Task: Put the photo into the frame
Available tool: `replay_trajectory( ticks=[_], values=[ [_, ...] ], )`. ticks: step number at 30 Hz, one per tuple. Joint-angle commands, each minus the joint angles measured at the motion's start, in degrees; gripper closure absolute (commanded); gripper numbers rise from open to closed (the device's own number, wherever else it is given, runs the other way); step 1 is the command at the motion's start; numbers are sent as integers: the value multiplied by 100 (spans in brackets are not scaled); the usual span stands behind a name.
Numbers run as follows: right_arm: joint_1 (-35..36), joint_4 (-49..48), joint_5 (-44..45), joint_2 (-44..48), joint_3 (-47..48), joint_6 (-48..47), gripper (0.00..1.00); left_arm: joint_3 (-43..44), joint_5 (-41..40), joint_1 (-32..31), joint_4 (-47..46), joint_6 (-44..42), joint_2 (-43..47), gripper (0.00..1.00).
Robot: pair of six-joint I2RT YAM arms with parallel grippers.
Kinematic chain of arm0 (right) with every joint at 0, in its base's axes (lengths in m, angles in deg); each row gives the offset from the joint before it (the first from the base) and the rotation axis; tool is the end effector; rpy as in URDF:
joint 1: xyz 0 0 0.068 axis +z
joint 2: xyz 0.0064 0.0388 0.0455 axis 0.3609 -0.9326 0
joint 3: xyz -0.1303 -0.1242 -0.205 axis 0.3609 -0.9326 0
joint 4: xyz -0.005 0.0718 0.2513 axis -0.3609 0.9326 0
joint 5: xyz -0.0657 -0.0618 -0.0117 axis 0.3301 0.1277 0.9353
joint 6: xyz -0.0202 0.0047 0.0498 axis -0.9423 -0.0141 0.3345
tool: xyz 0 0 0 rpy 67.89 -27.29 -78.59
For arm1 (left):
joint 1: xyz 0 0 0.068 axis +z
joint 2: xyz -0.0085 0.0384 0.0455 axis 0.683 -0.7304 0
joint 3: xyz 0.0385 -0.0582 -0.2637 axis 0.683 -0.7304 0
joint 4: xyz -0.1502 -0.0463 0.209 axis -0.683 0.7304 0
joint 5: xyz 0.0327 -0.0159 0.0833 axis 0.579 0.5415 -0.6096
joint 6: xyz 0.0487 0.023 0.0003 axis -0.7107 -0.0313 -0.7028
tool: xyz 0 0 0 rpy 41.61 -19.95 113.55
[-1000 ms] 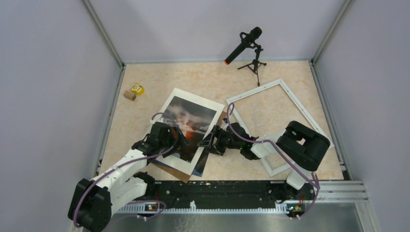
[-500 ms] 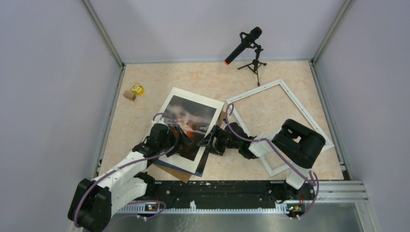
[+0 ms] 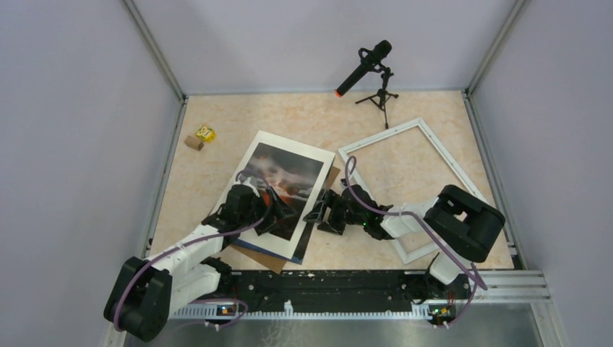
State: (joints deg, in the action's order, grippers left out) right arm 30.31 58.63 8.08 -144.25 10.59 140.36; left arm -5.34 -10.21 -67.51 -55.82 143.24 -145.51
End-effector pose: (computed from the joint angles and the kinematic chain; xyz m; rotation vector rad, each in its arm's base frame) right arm 0.1777 0.2340 0.1288 0.3280 2.4968 1.3184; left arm 0.1639 -0.0863 0.1507 -0.5121 2.4622 -1.0016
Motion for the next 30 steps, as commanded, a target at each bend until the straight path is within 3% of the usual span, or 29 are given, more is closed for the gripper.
replay_trajectory(
  ticks=[1,3,8,30],
  values=[
    [50,-330,-9,190,-246,5,30,-246,39,-49,599,10,-158,2],
    [137,-562,-93,108,-264,59,32,-219,1,-54,652,-29,-111,2],
    [254,-888,-158,-79,-219,113,51,-102,-187,-53,809,-128,42,2],
    [567,-1475,-273,-880,-64,469,48,-233,-131,-53,721,-77,-78,2]
  ],
)
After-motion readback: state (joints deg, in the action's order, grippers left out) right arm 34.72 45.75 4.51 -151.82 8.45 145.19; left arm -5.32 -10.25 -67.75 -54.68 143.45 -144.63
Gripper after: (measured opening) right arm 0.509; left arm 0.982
